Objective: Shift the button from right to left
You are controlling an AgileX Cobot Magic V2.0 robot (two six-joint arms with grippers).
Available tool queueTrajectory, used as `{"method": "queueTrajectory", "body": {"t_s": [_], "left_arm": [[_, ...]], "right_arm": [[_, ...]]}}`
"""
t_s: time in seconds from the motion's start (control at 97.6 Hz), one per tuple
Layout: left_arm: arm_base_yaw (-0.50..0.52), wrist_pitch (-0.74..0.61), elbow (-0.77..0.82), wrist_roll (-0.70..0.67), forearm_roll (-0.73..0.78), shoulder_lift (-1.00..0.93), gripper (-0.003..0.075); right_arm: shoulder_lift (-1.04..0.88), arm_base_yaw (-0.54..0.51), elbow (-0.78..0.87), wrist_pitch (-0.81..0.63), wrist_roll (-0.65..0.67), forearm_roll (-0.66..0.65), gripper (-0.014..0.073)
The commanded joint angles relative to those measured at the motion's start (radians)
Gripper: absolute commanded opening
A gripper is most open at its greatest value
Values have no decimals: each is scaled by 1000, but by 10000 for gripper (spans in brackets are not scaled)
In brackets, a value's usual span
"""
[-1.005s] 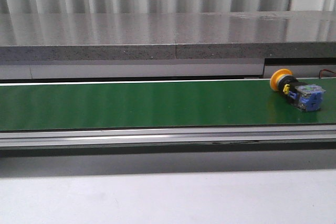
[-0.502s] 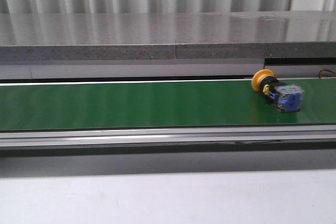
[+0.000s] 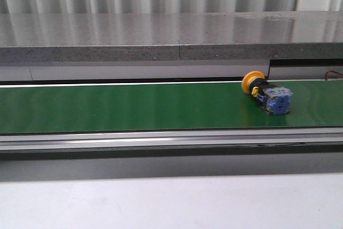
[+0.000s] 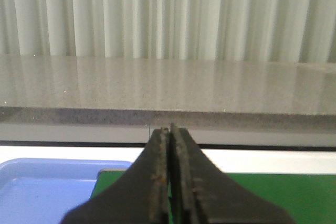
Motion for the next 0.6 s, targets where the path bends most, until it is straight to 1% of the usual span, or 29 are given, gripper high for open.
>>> {"method": "queueTrajectory", "body": {"t_s": [0.0,0.215,0.287,0.431,0.595], "left_arm": [[4,41,-129,-11,-39,59,-20],[4,397,-396,-11,-45,286,-20],[4,486,-466,-11,-45,362,-20],[4,592,-559,-11,-45,490,-20],[4,635,-576,-11,-47,570,-20]], "right_arm": [[3,2,-26,-64,-10,-3,-67],[3,2,-26,-64,-10,-3,-67],[3,2,-26,-64,-10,-3,-67],[3,2,-26,-64,-10,-3,-67],[3,2,-26,-64,-10,-3,-67]]}}
